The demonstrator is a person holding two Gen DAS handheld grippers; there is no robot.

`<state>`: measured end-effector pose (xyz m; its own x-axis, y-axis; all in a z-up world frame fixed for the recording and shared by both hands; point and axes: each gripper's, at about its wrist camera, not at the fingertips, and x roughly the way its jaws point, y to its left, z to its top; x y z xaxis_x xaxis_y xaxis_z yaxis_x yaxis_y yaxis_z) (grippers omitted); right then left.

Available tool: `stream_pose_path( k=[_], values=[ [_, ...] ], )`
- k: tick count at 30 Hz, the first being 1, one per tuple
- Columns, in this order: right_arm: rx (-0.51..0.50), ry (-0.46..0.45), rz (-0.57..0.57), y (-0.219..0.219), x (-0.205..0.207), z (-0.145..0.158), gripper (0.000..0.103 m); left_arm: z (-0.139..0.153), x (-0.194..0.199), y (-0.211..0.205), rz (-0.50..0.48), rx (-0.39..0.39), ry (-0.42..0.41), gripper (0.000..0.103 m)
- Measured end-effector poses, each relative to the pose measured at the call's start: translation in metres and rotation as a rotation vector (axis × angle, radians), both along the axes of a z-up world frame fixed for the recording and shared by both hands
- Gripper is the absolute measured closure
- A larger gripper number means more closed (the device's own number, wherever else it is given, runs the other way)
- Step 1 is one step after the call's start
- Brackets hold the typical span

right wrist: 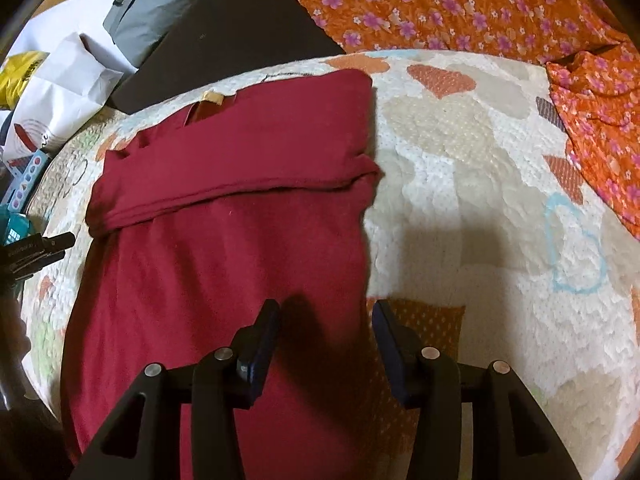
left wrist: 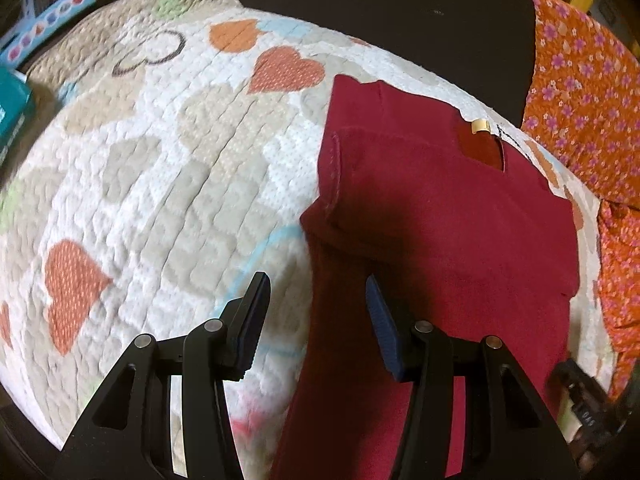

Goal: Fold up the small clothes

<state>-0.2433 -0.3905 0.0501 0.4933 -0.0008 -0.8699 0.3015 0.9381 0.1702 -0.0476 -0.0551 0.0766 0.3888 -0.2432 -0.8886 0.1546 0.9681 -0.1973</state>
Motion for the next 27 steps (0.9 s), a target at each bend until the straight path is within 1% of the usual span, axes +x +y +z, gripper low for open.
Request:
stream_pose_path(
  k=[3, 7, 12, 14, 17, 18, 20, 22, 25, 27],
  values=[
    [0.015, 0.007, -0.005, 0.005, -0.01, -0.002, 0.057, 0.0, -0.014, 0.008, -0.001, -0.007, 0.006, 0.053],
    [0.018, 0.021, 0.0, 0.009, -0.03, -0.002, 0.057, -0.011, -0.044, 0.015, -0.031, -0.028, 0.061, 0.053],
    [0.061, 0.039, -0.002, 0.009, -0.063, -0.001, 0.057, -0.031, -0.09, 0.025, -0.052, -0.035, 0.143, 0.053],
    [0.069, 0.043, -0.005, 0.009, -0.079, 0.001, 0.057, -0.033, -0.106, 0.026, -0.065, -0.021, 0.145, 0.053],
    [0.122, 0.047, 0.004, 0.009, -0.104, 0.004, 0.056, -0.028, -0.127, 0.029, -0.089, -0.001, 0.125, 0.053],
    [0.137, 0.048, 0.01, 0.01, -0.111, 0.004, 0.056, -0.029, -0.131, 0.032, -0.085, -0.007, 0.131, 0.053],
    [0.173, 0.059, 0.027, 0.012, -0.125, 0.003, 0.056, -0.032, -0.14, 0.041, -0.061, -0.047, 0.166, 0.053],
    [0.184, 0.075, 0.046, 0.017, -0.135, 0.0, 0.056, -0.036, -0.148, 0.05, -0.038, -0.07, 0.194, 0.053],
    [0.191, 0.085, 0.056, 0.02, -0.148, -0.005, 0.055, -0.036, -0.16, 0.058, -0.029, -0.088, 0.2, 0.053],
    [0.219, 0.094, 0.054, 0.02, -0.155, -0.01, 0.055, -0.038, -0.167, 0.063, -0.023, -0.105, 0.214, 0.052]
  ],
)
